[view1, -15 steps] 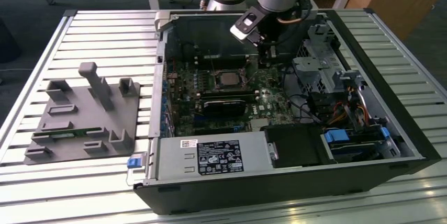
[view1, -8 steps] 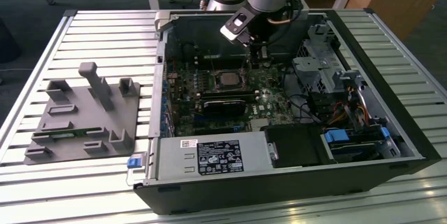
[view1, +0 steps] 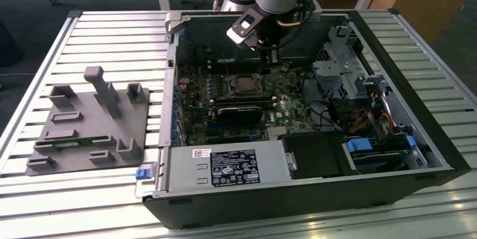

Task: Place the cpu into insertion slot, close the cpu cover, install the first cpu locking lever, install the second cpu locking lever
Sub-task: 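Close the cpu cover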

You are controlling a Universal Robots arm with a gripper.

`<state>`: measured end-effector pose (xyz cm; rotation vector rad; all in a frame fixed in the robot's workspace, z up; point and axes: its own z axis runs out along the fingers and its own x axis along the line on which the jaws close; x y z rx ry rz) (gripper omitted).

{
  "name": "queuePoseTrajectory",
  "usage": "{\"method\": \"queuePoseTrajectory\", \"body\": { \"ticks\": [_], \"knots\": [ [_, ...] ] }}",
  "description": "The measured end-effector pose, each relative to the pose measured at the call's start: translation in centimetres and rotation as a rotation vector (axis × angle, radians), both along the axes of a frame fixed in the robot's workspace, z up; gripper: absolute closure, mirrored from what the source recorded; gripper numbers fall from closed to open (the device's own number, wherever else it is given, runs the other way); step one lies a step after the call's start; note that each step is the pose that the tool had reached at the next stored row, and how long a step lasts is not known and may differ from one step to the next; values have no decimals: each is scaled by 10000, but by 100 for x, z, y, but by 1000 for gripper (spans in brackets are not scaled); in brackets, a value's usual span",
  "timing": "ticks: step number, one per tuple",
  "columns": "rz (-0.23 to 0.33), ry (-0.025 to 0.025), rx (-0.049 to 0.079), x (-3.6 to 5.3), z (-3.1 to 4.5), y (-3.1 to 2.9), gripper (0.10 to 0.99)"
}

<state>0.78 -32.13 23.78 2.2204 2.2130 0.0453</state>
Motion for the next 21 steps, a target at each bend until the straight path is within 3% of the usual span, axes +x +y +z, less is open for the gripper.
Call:
{"method": "queuePoseTrajectory", "body": {
  "ticks": [7,21],
  "knots": [
    [-1,24,-1,-27,-72,-6,980],
    [0,27,-1,-202,-109,-6,980]
  ]
}}
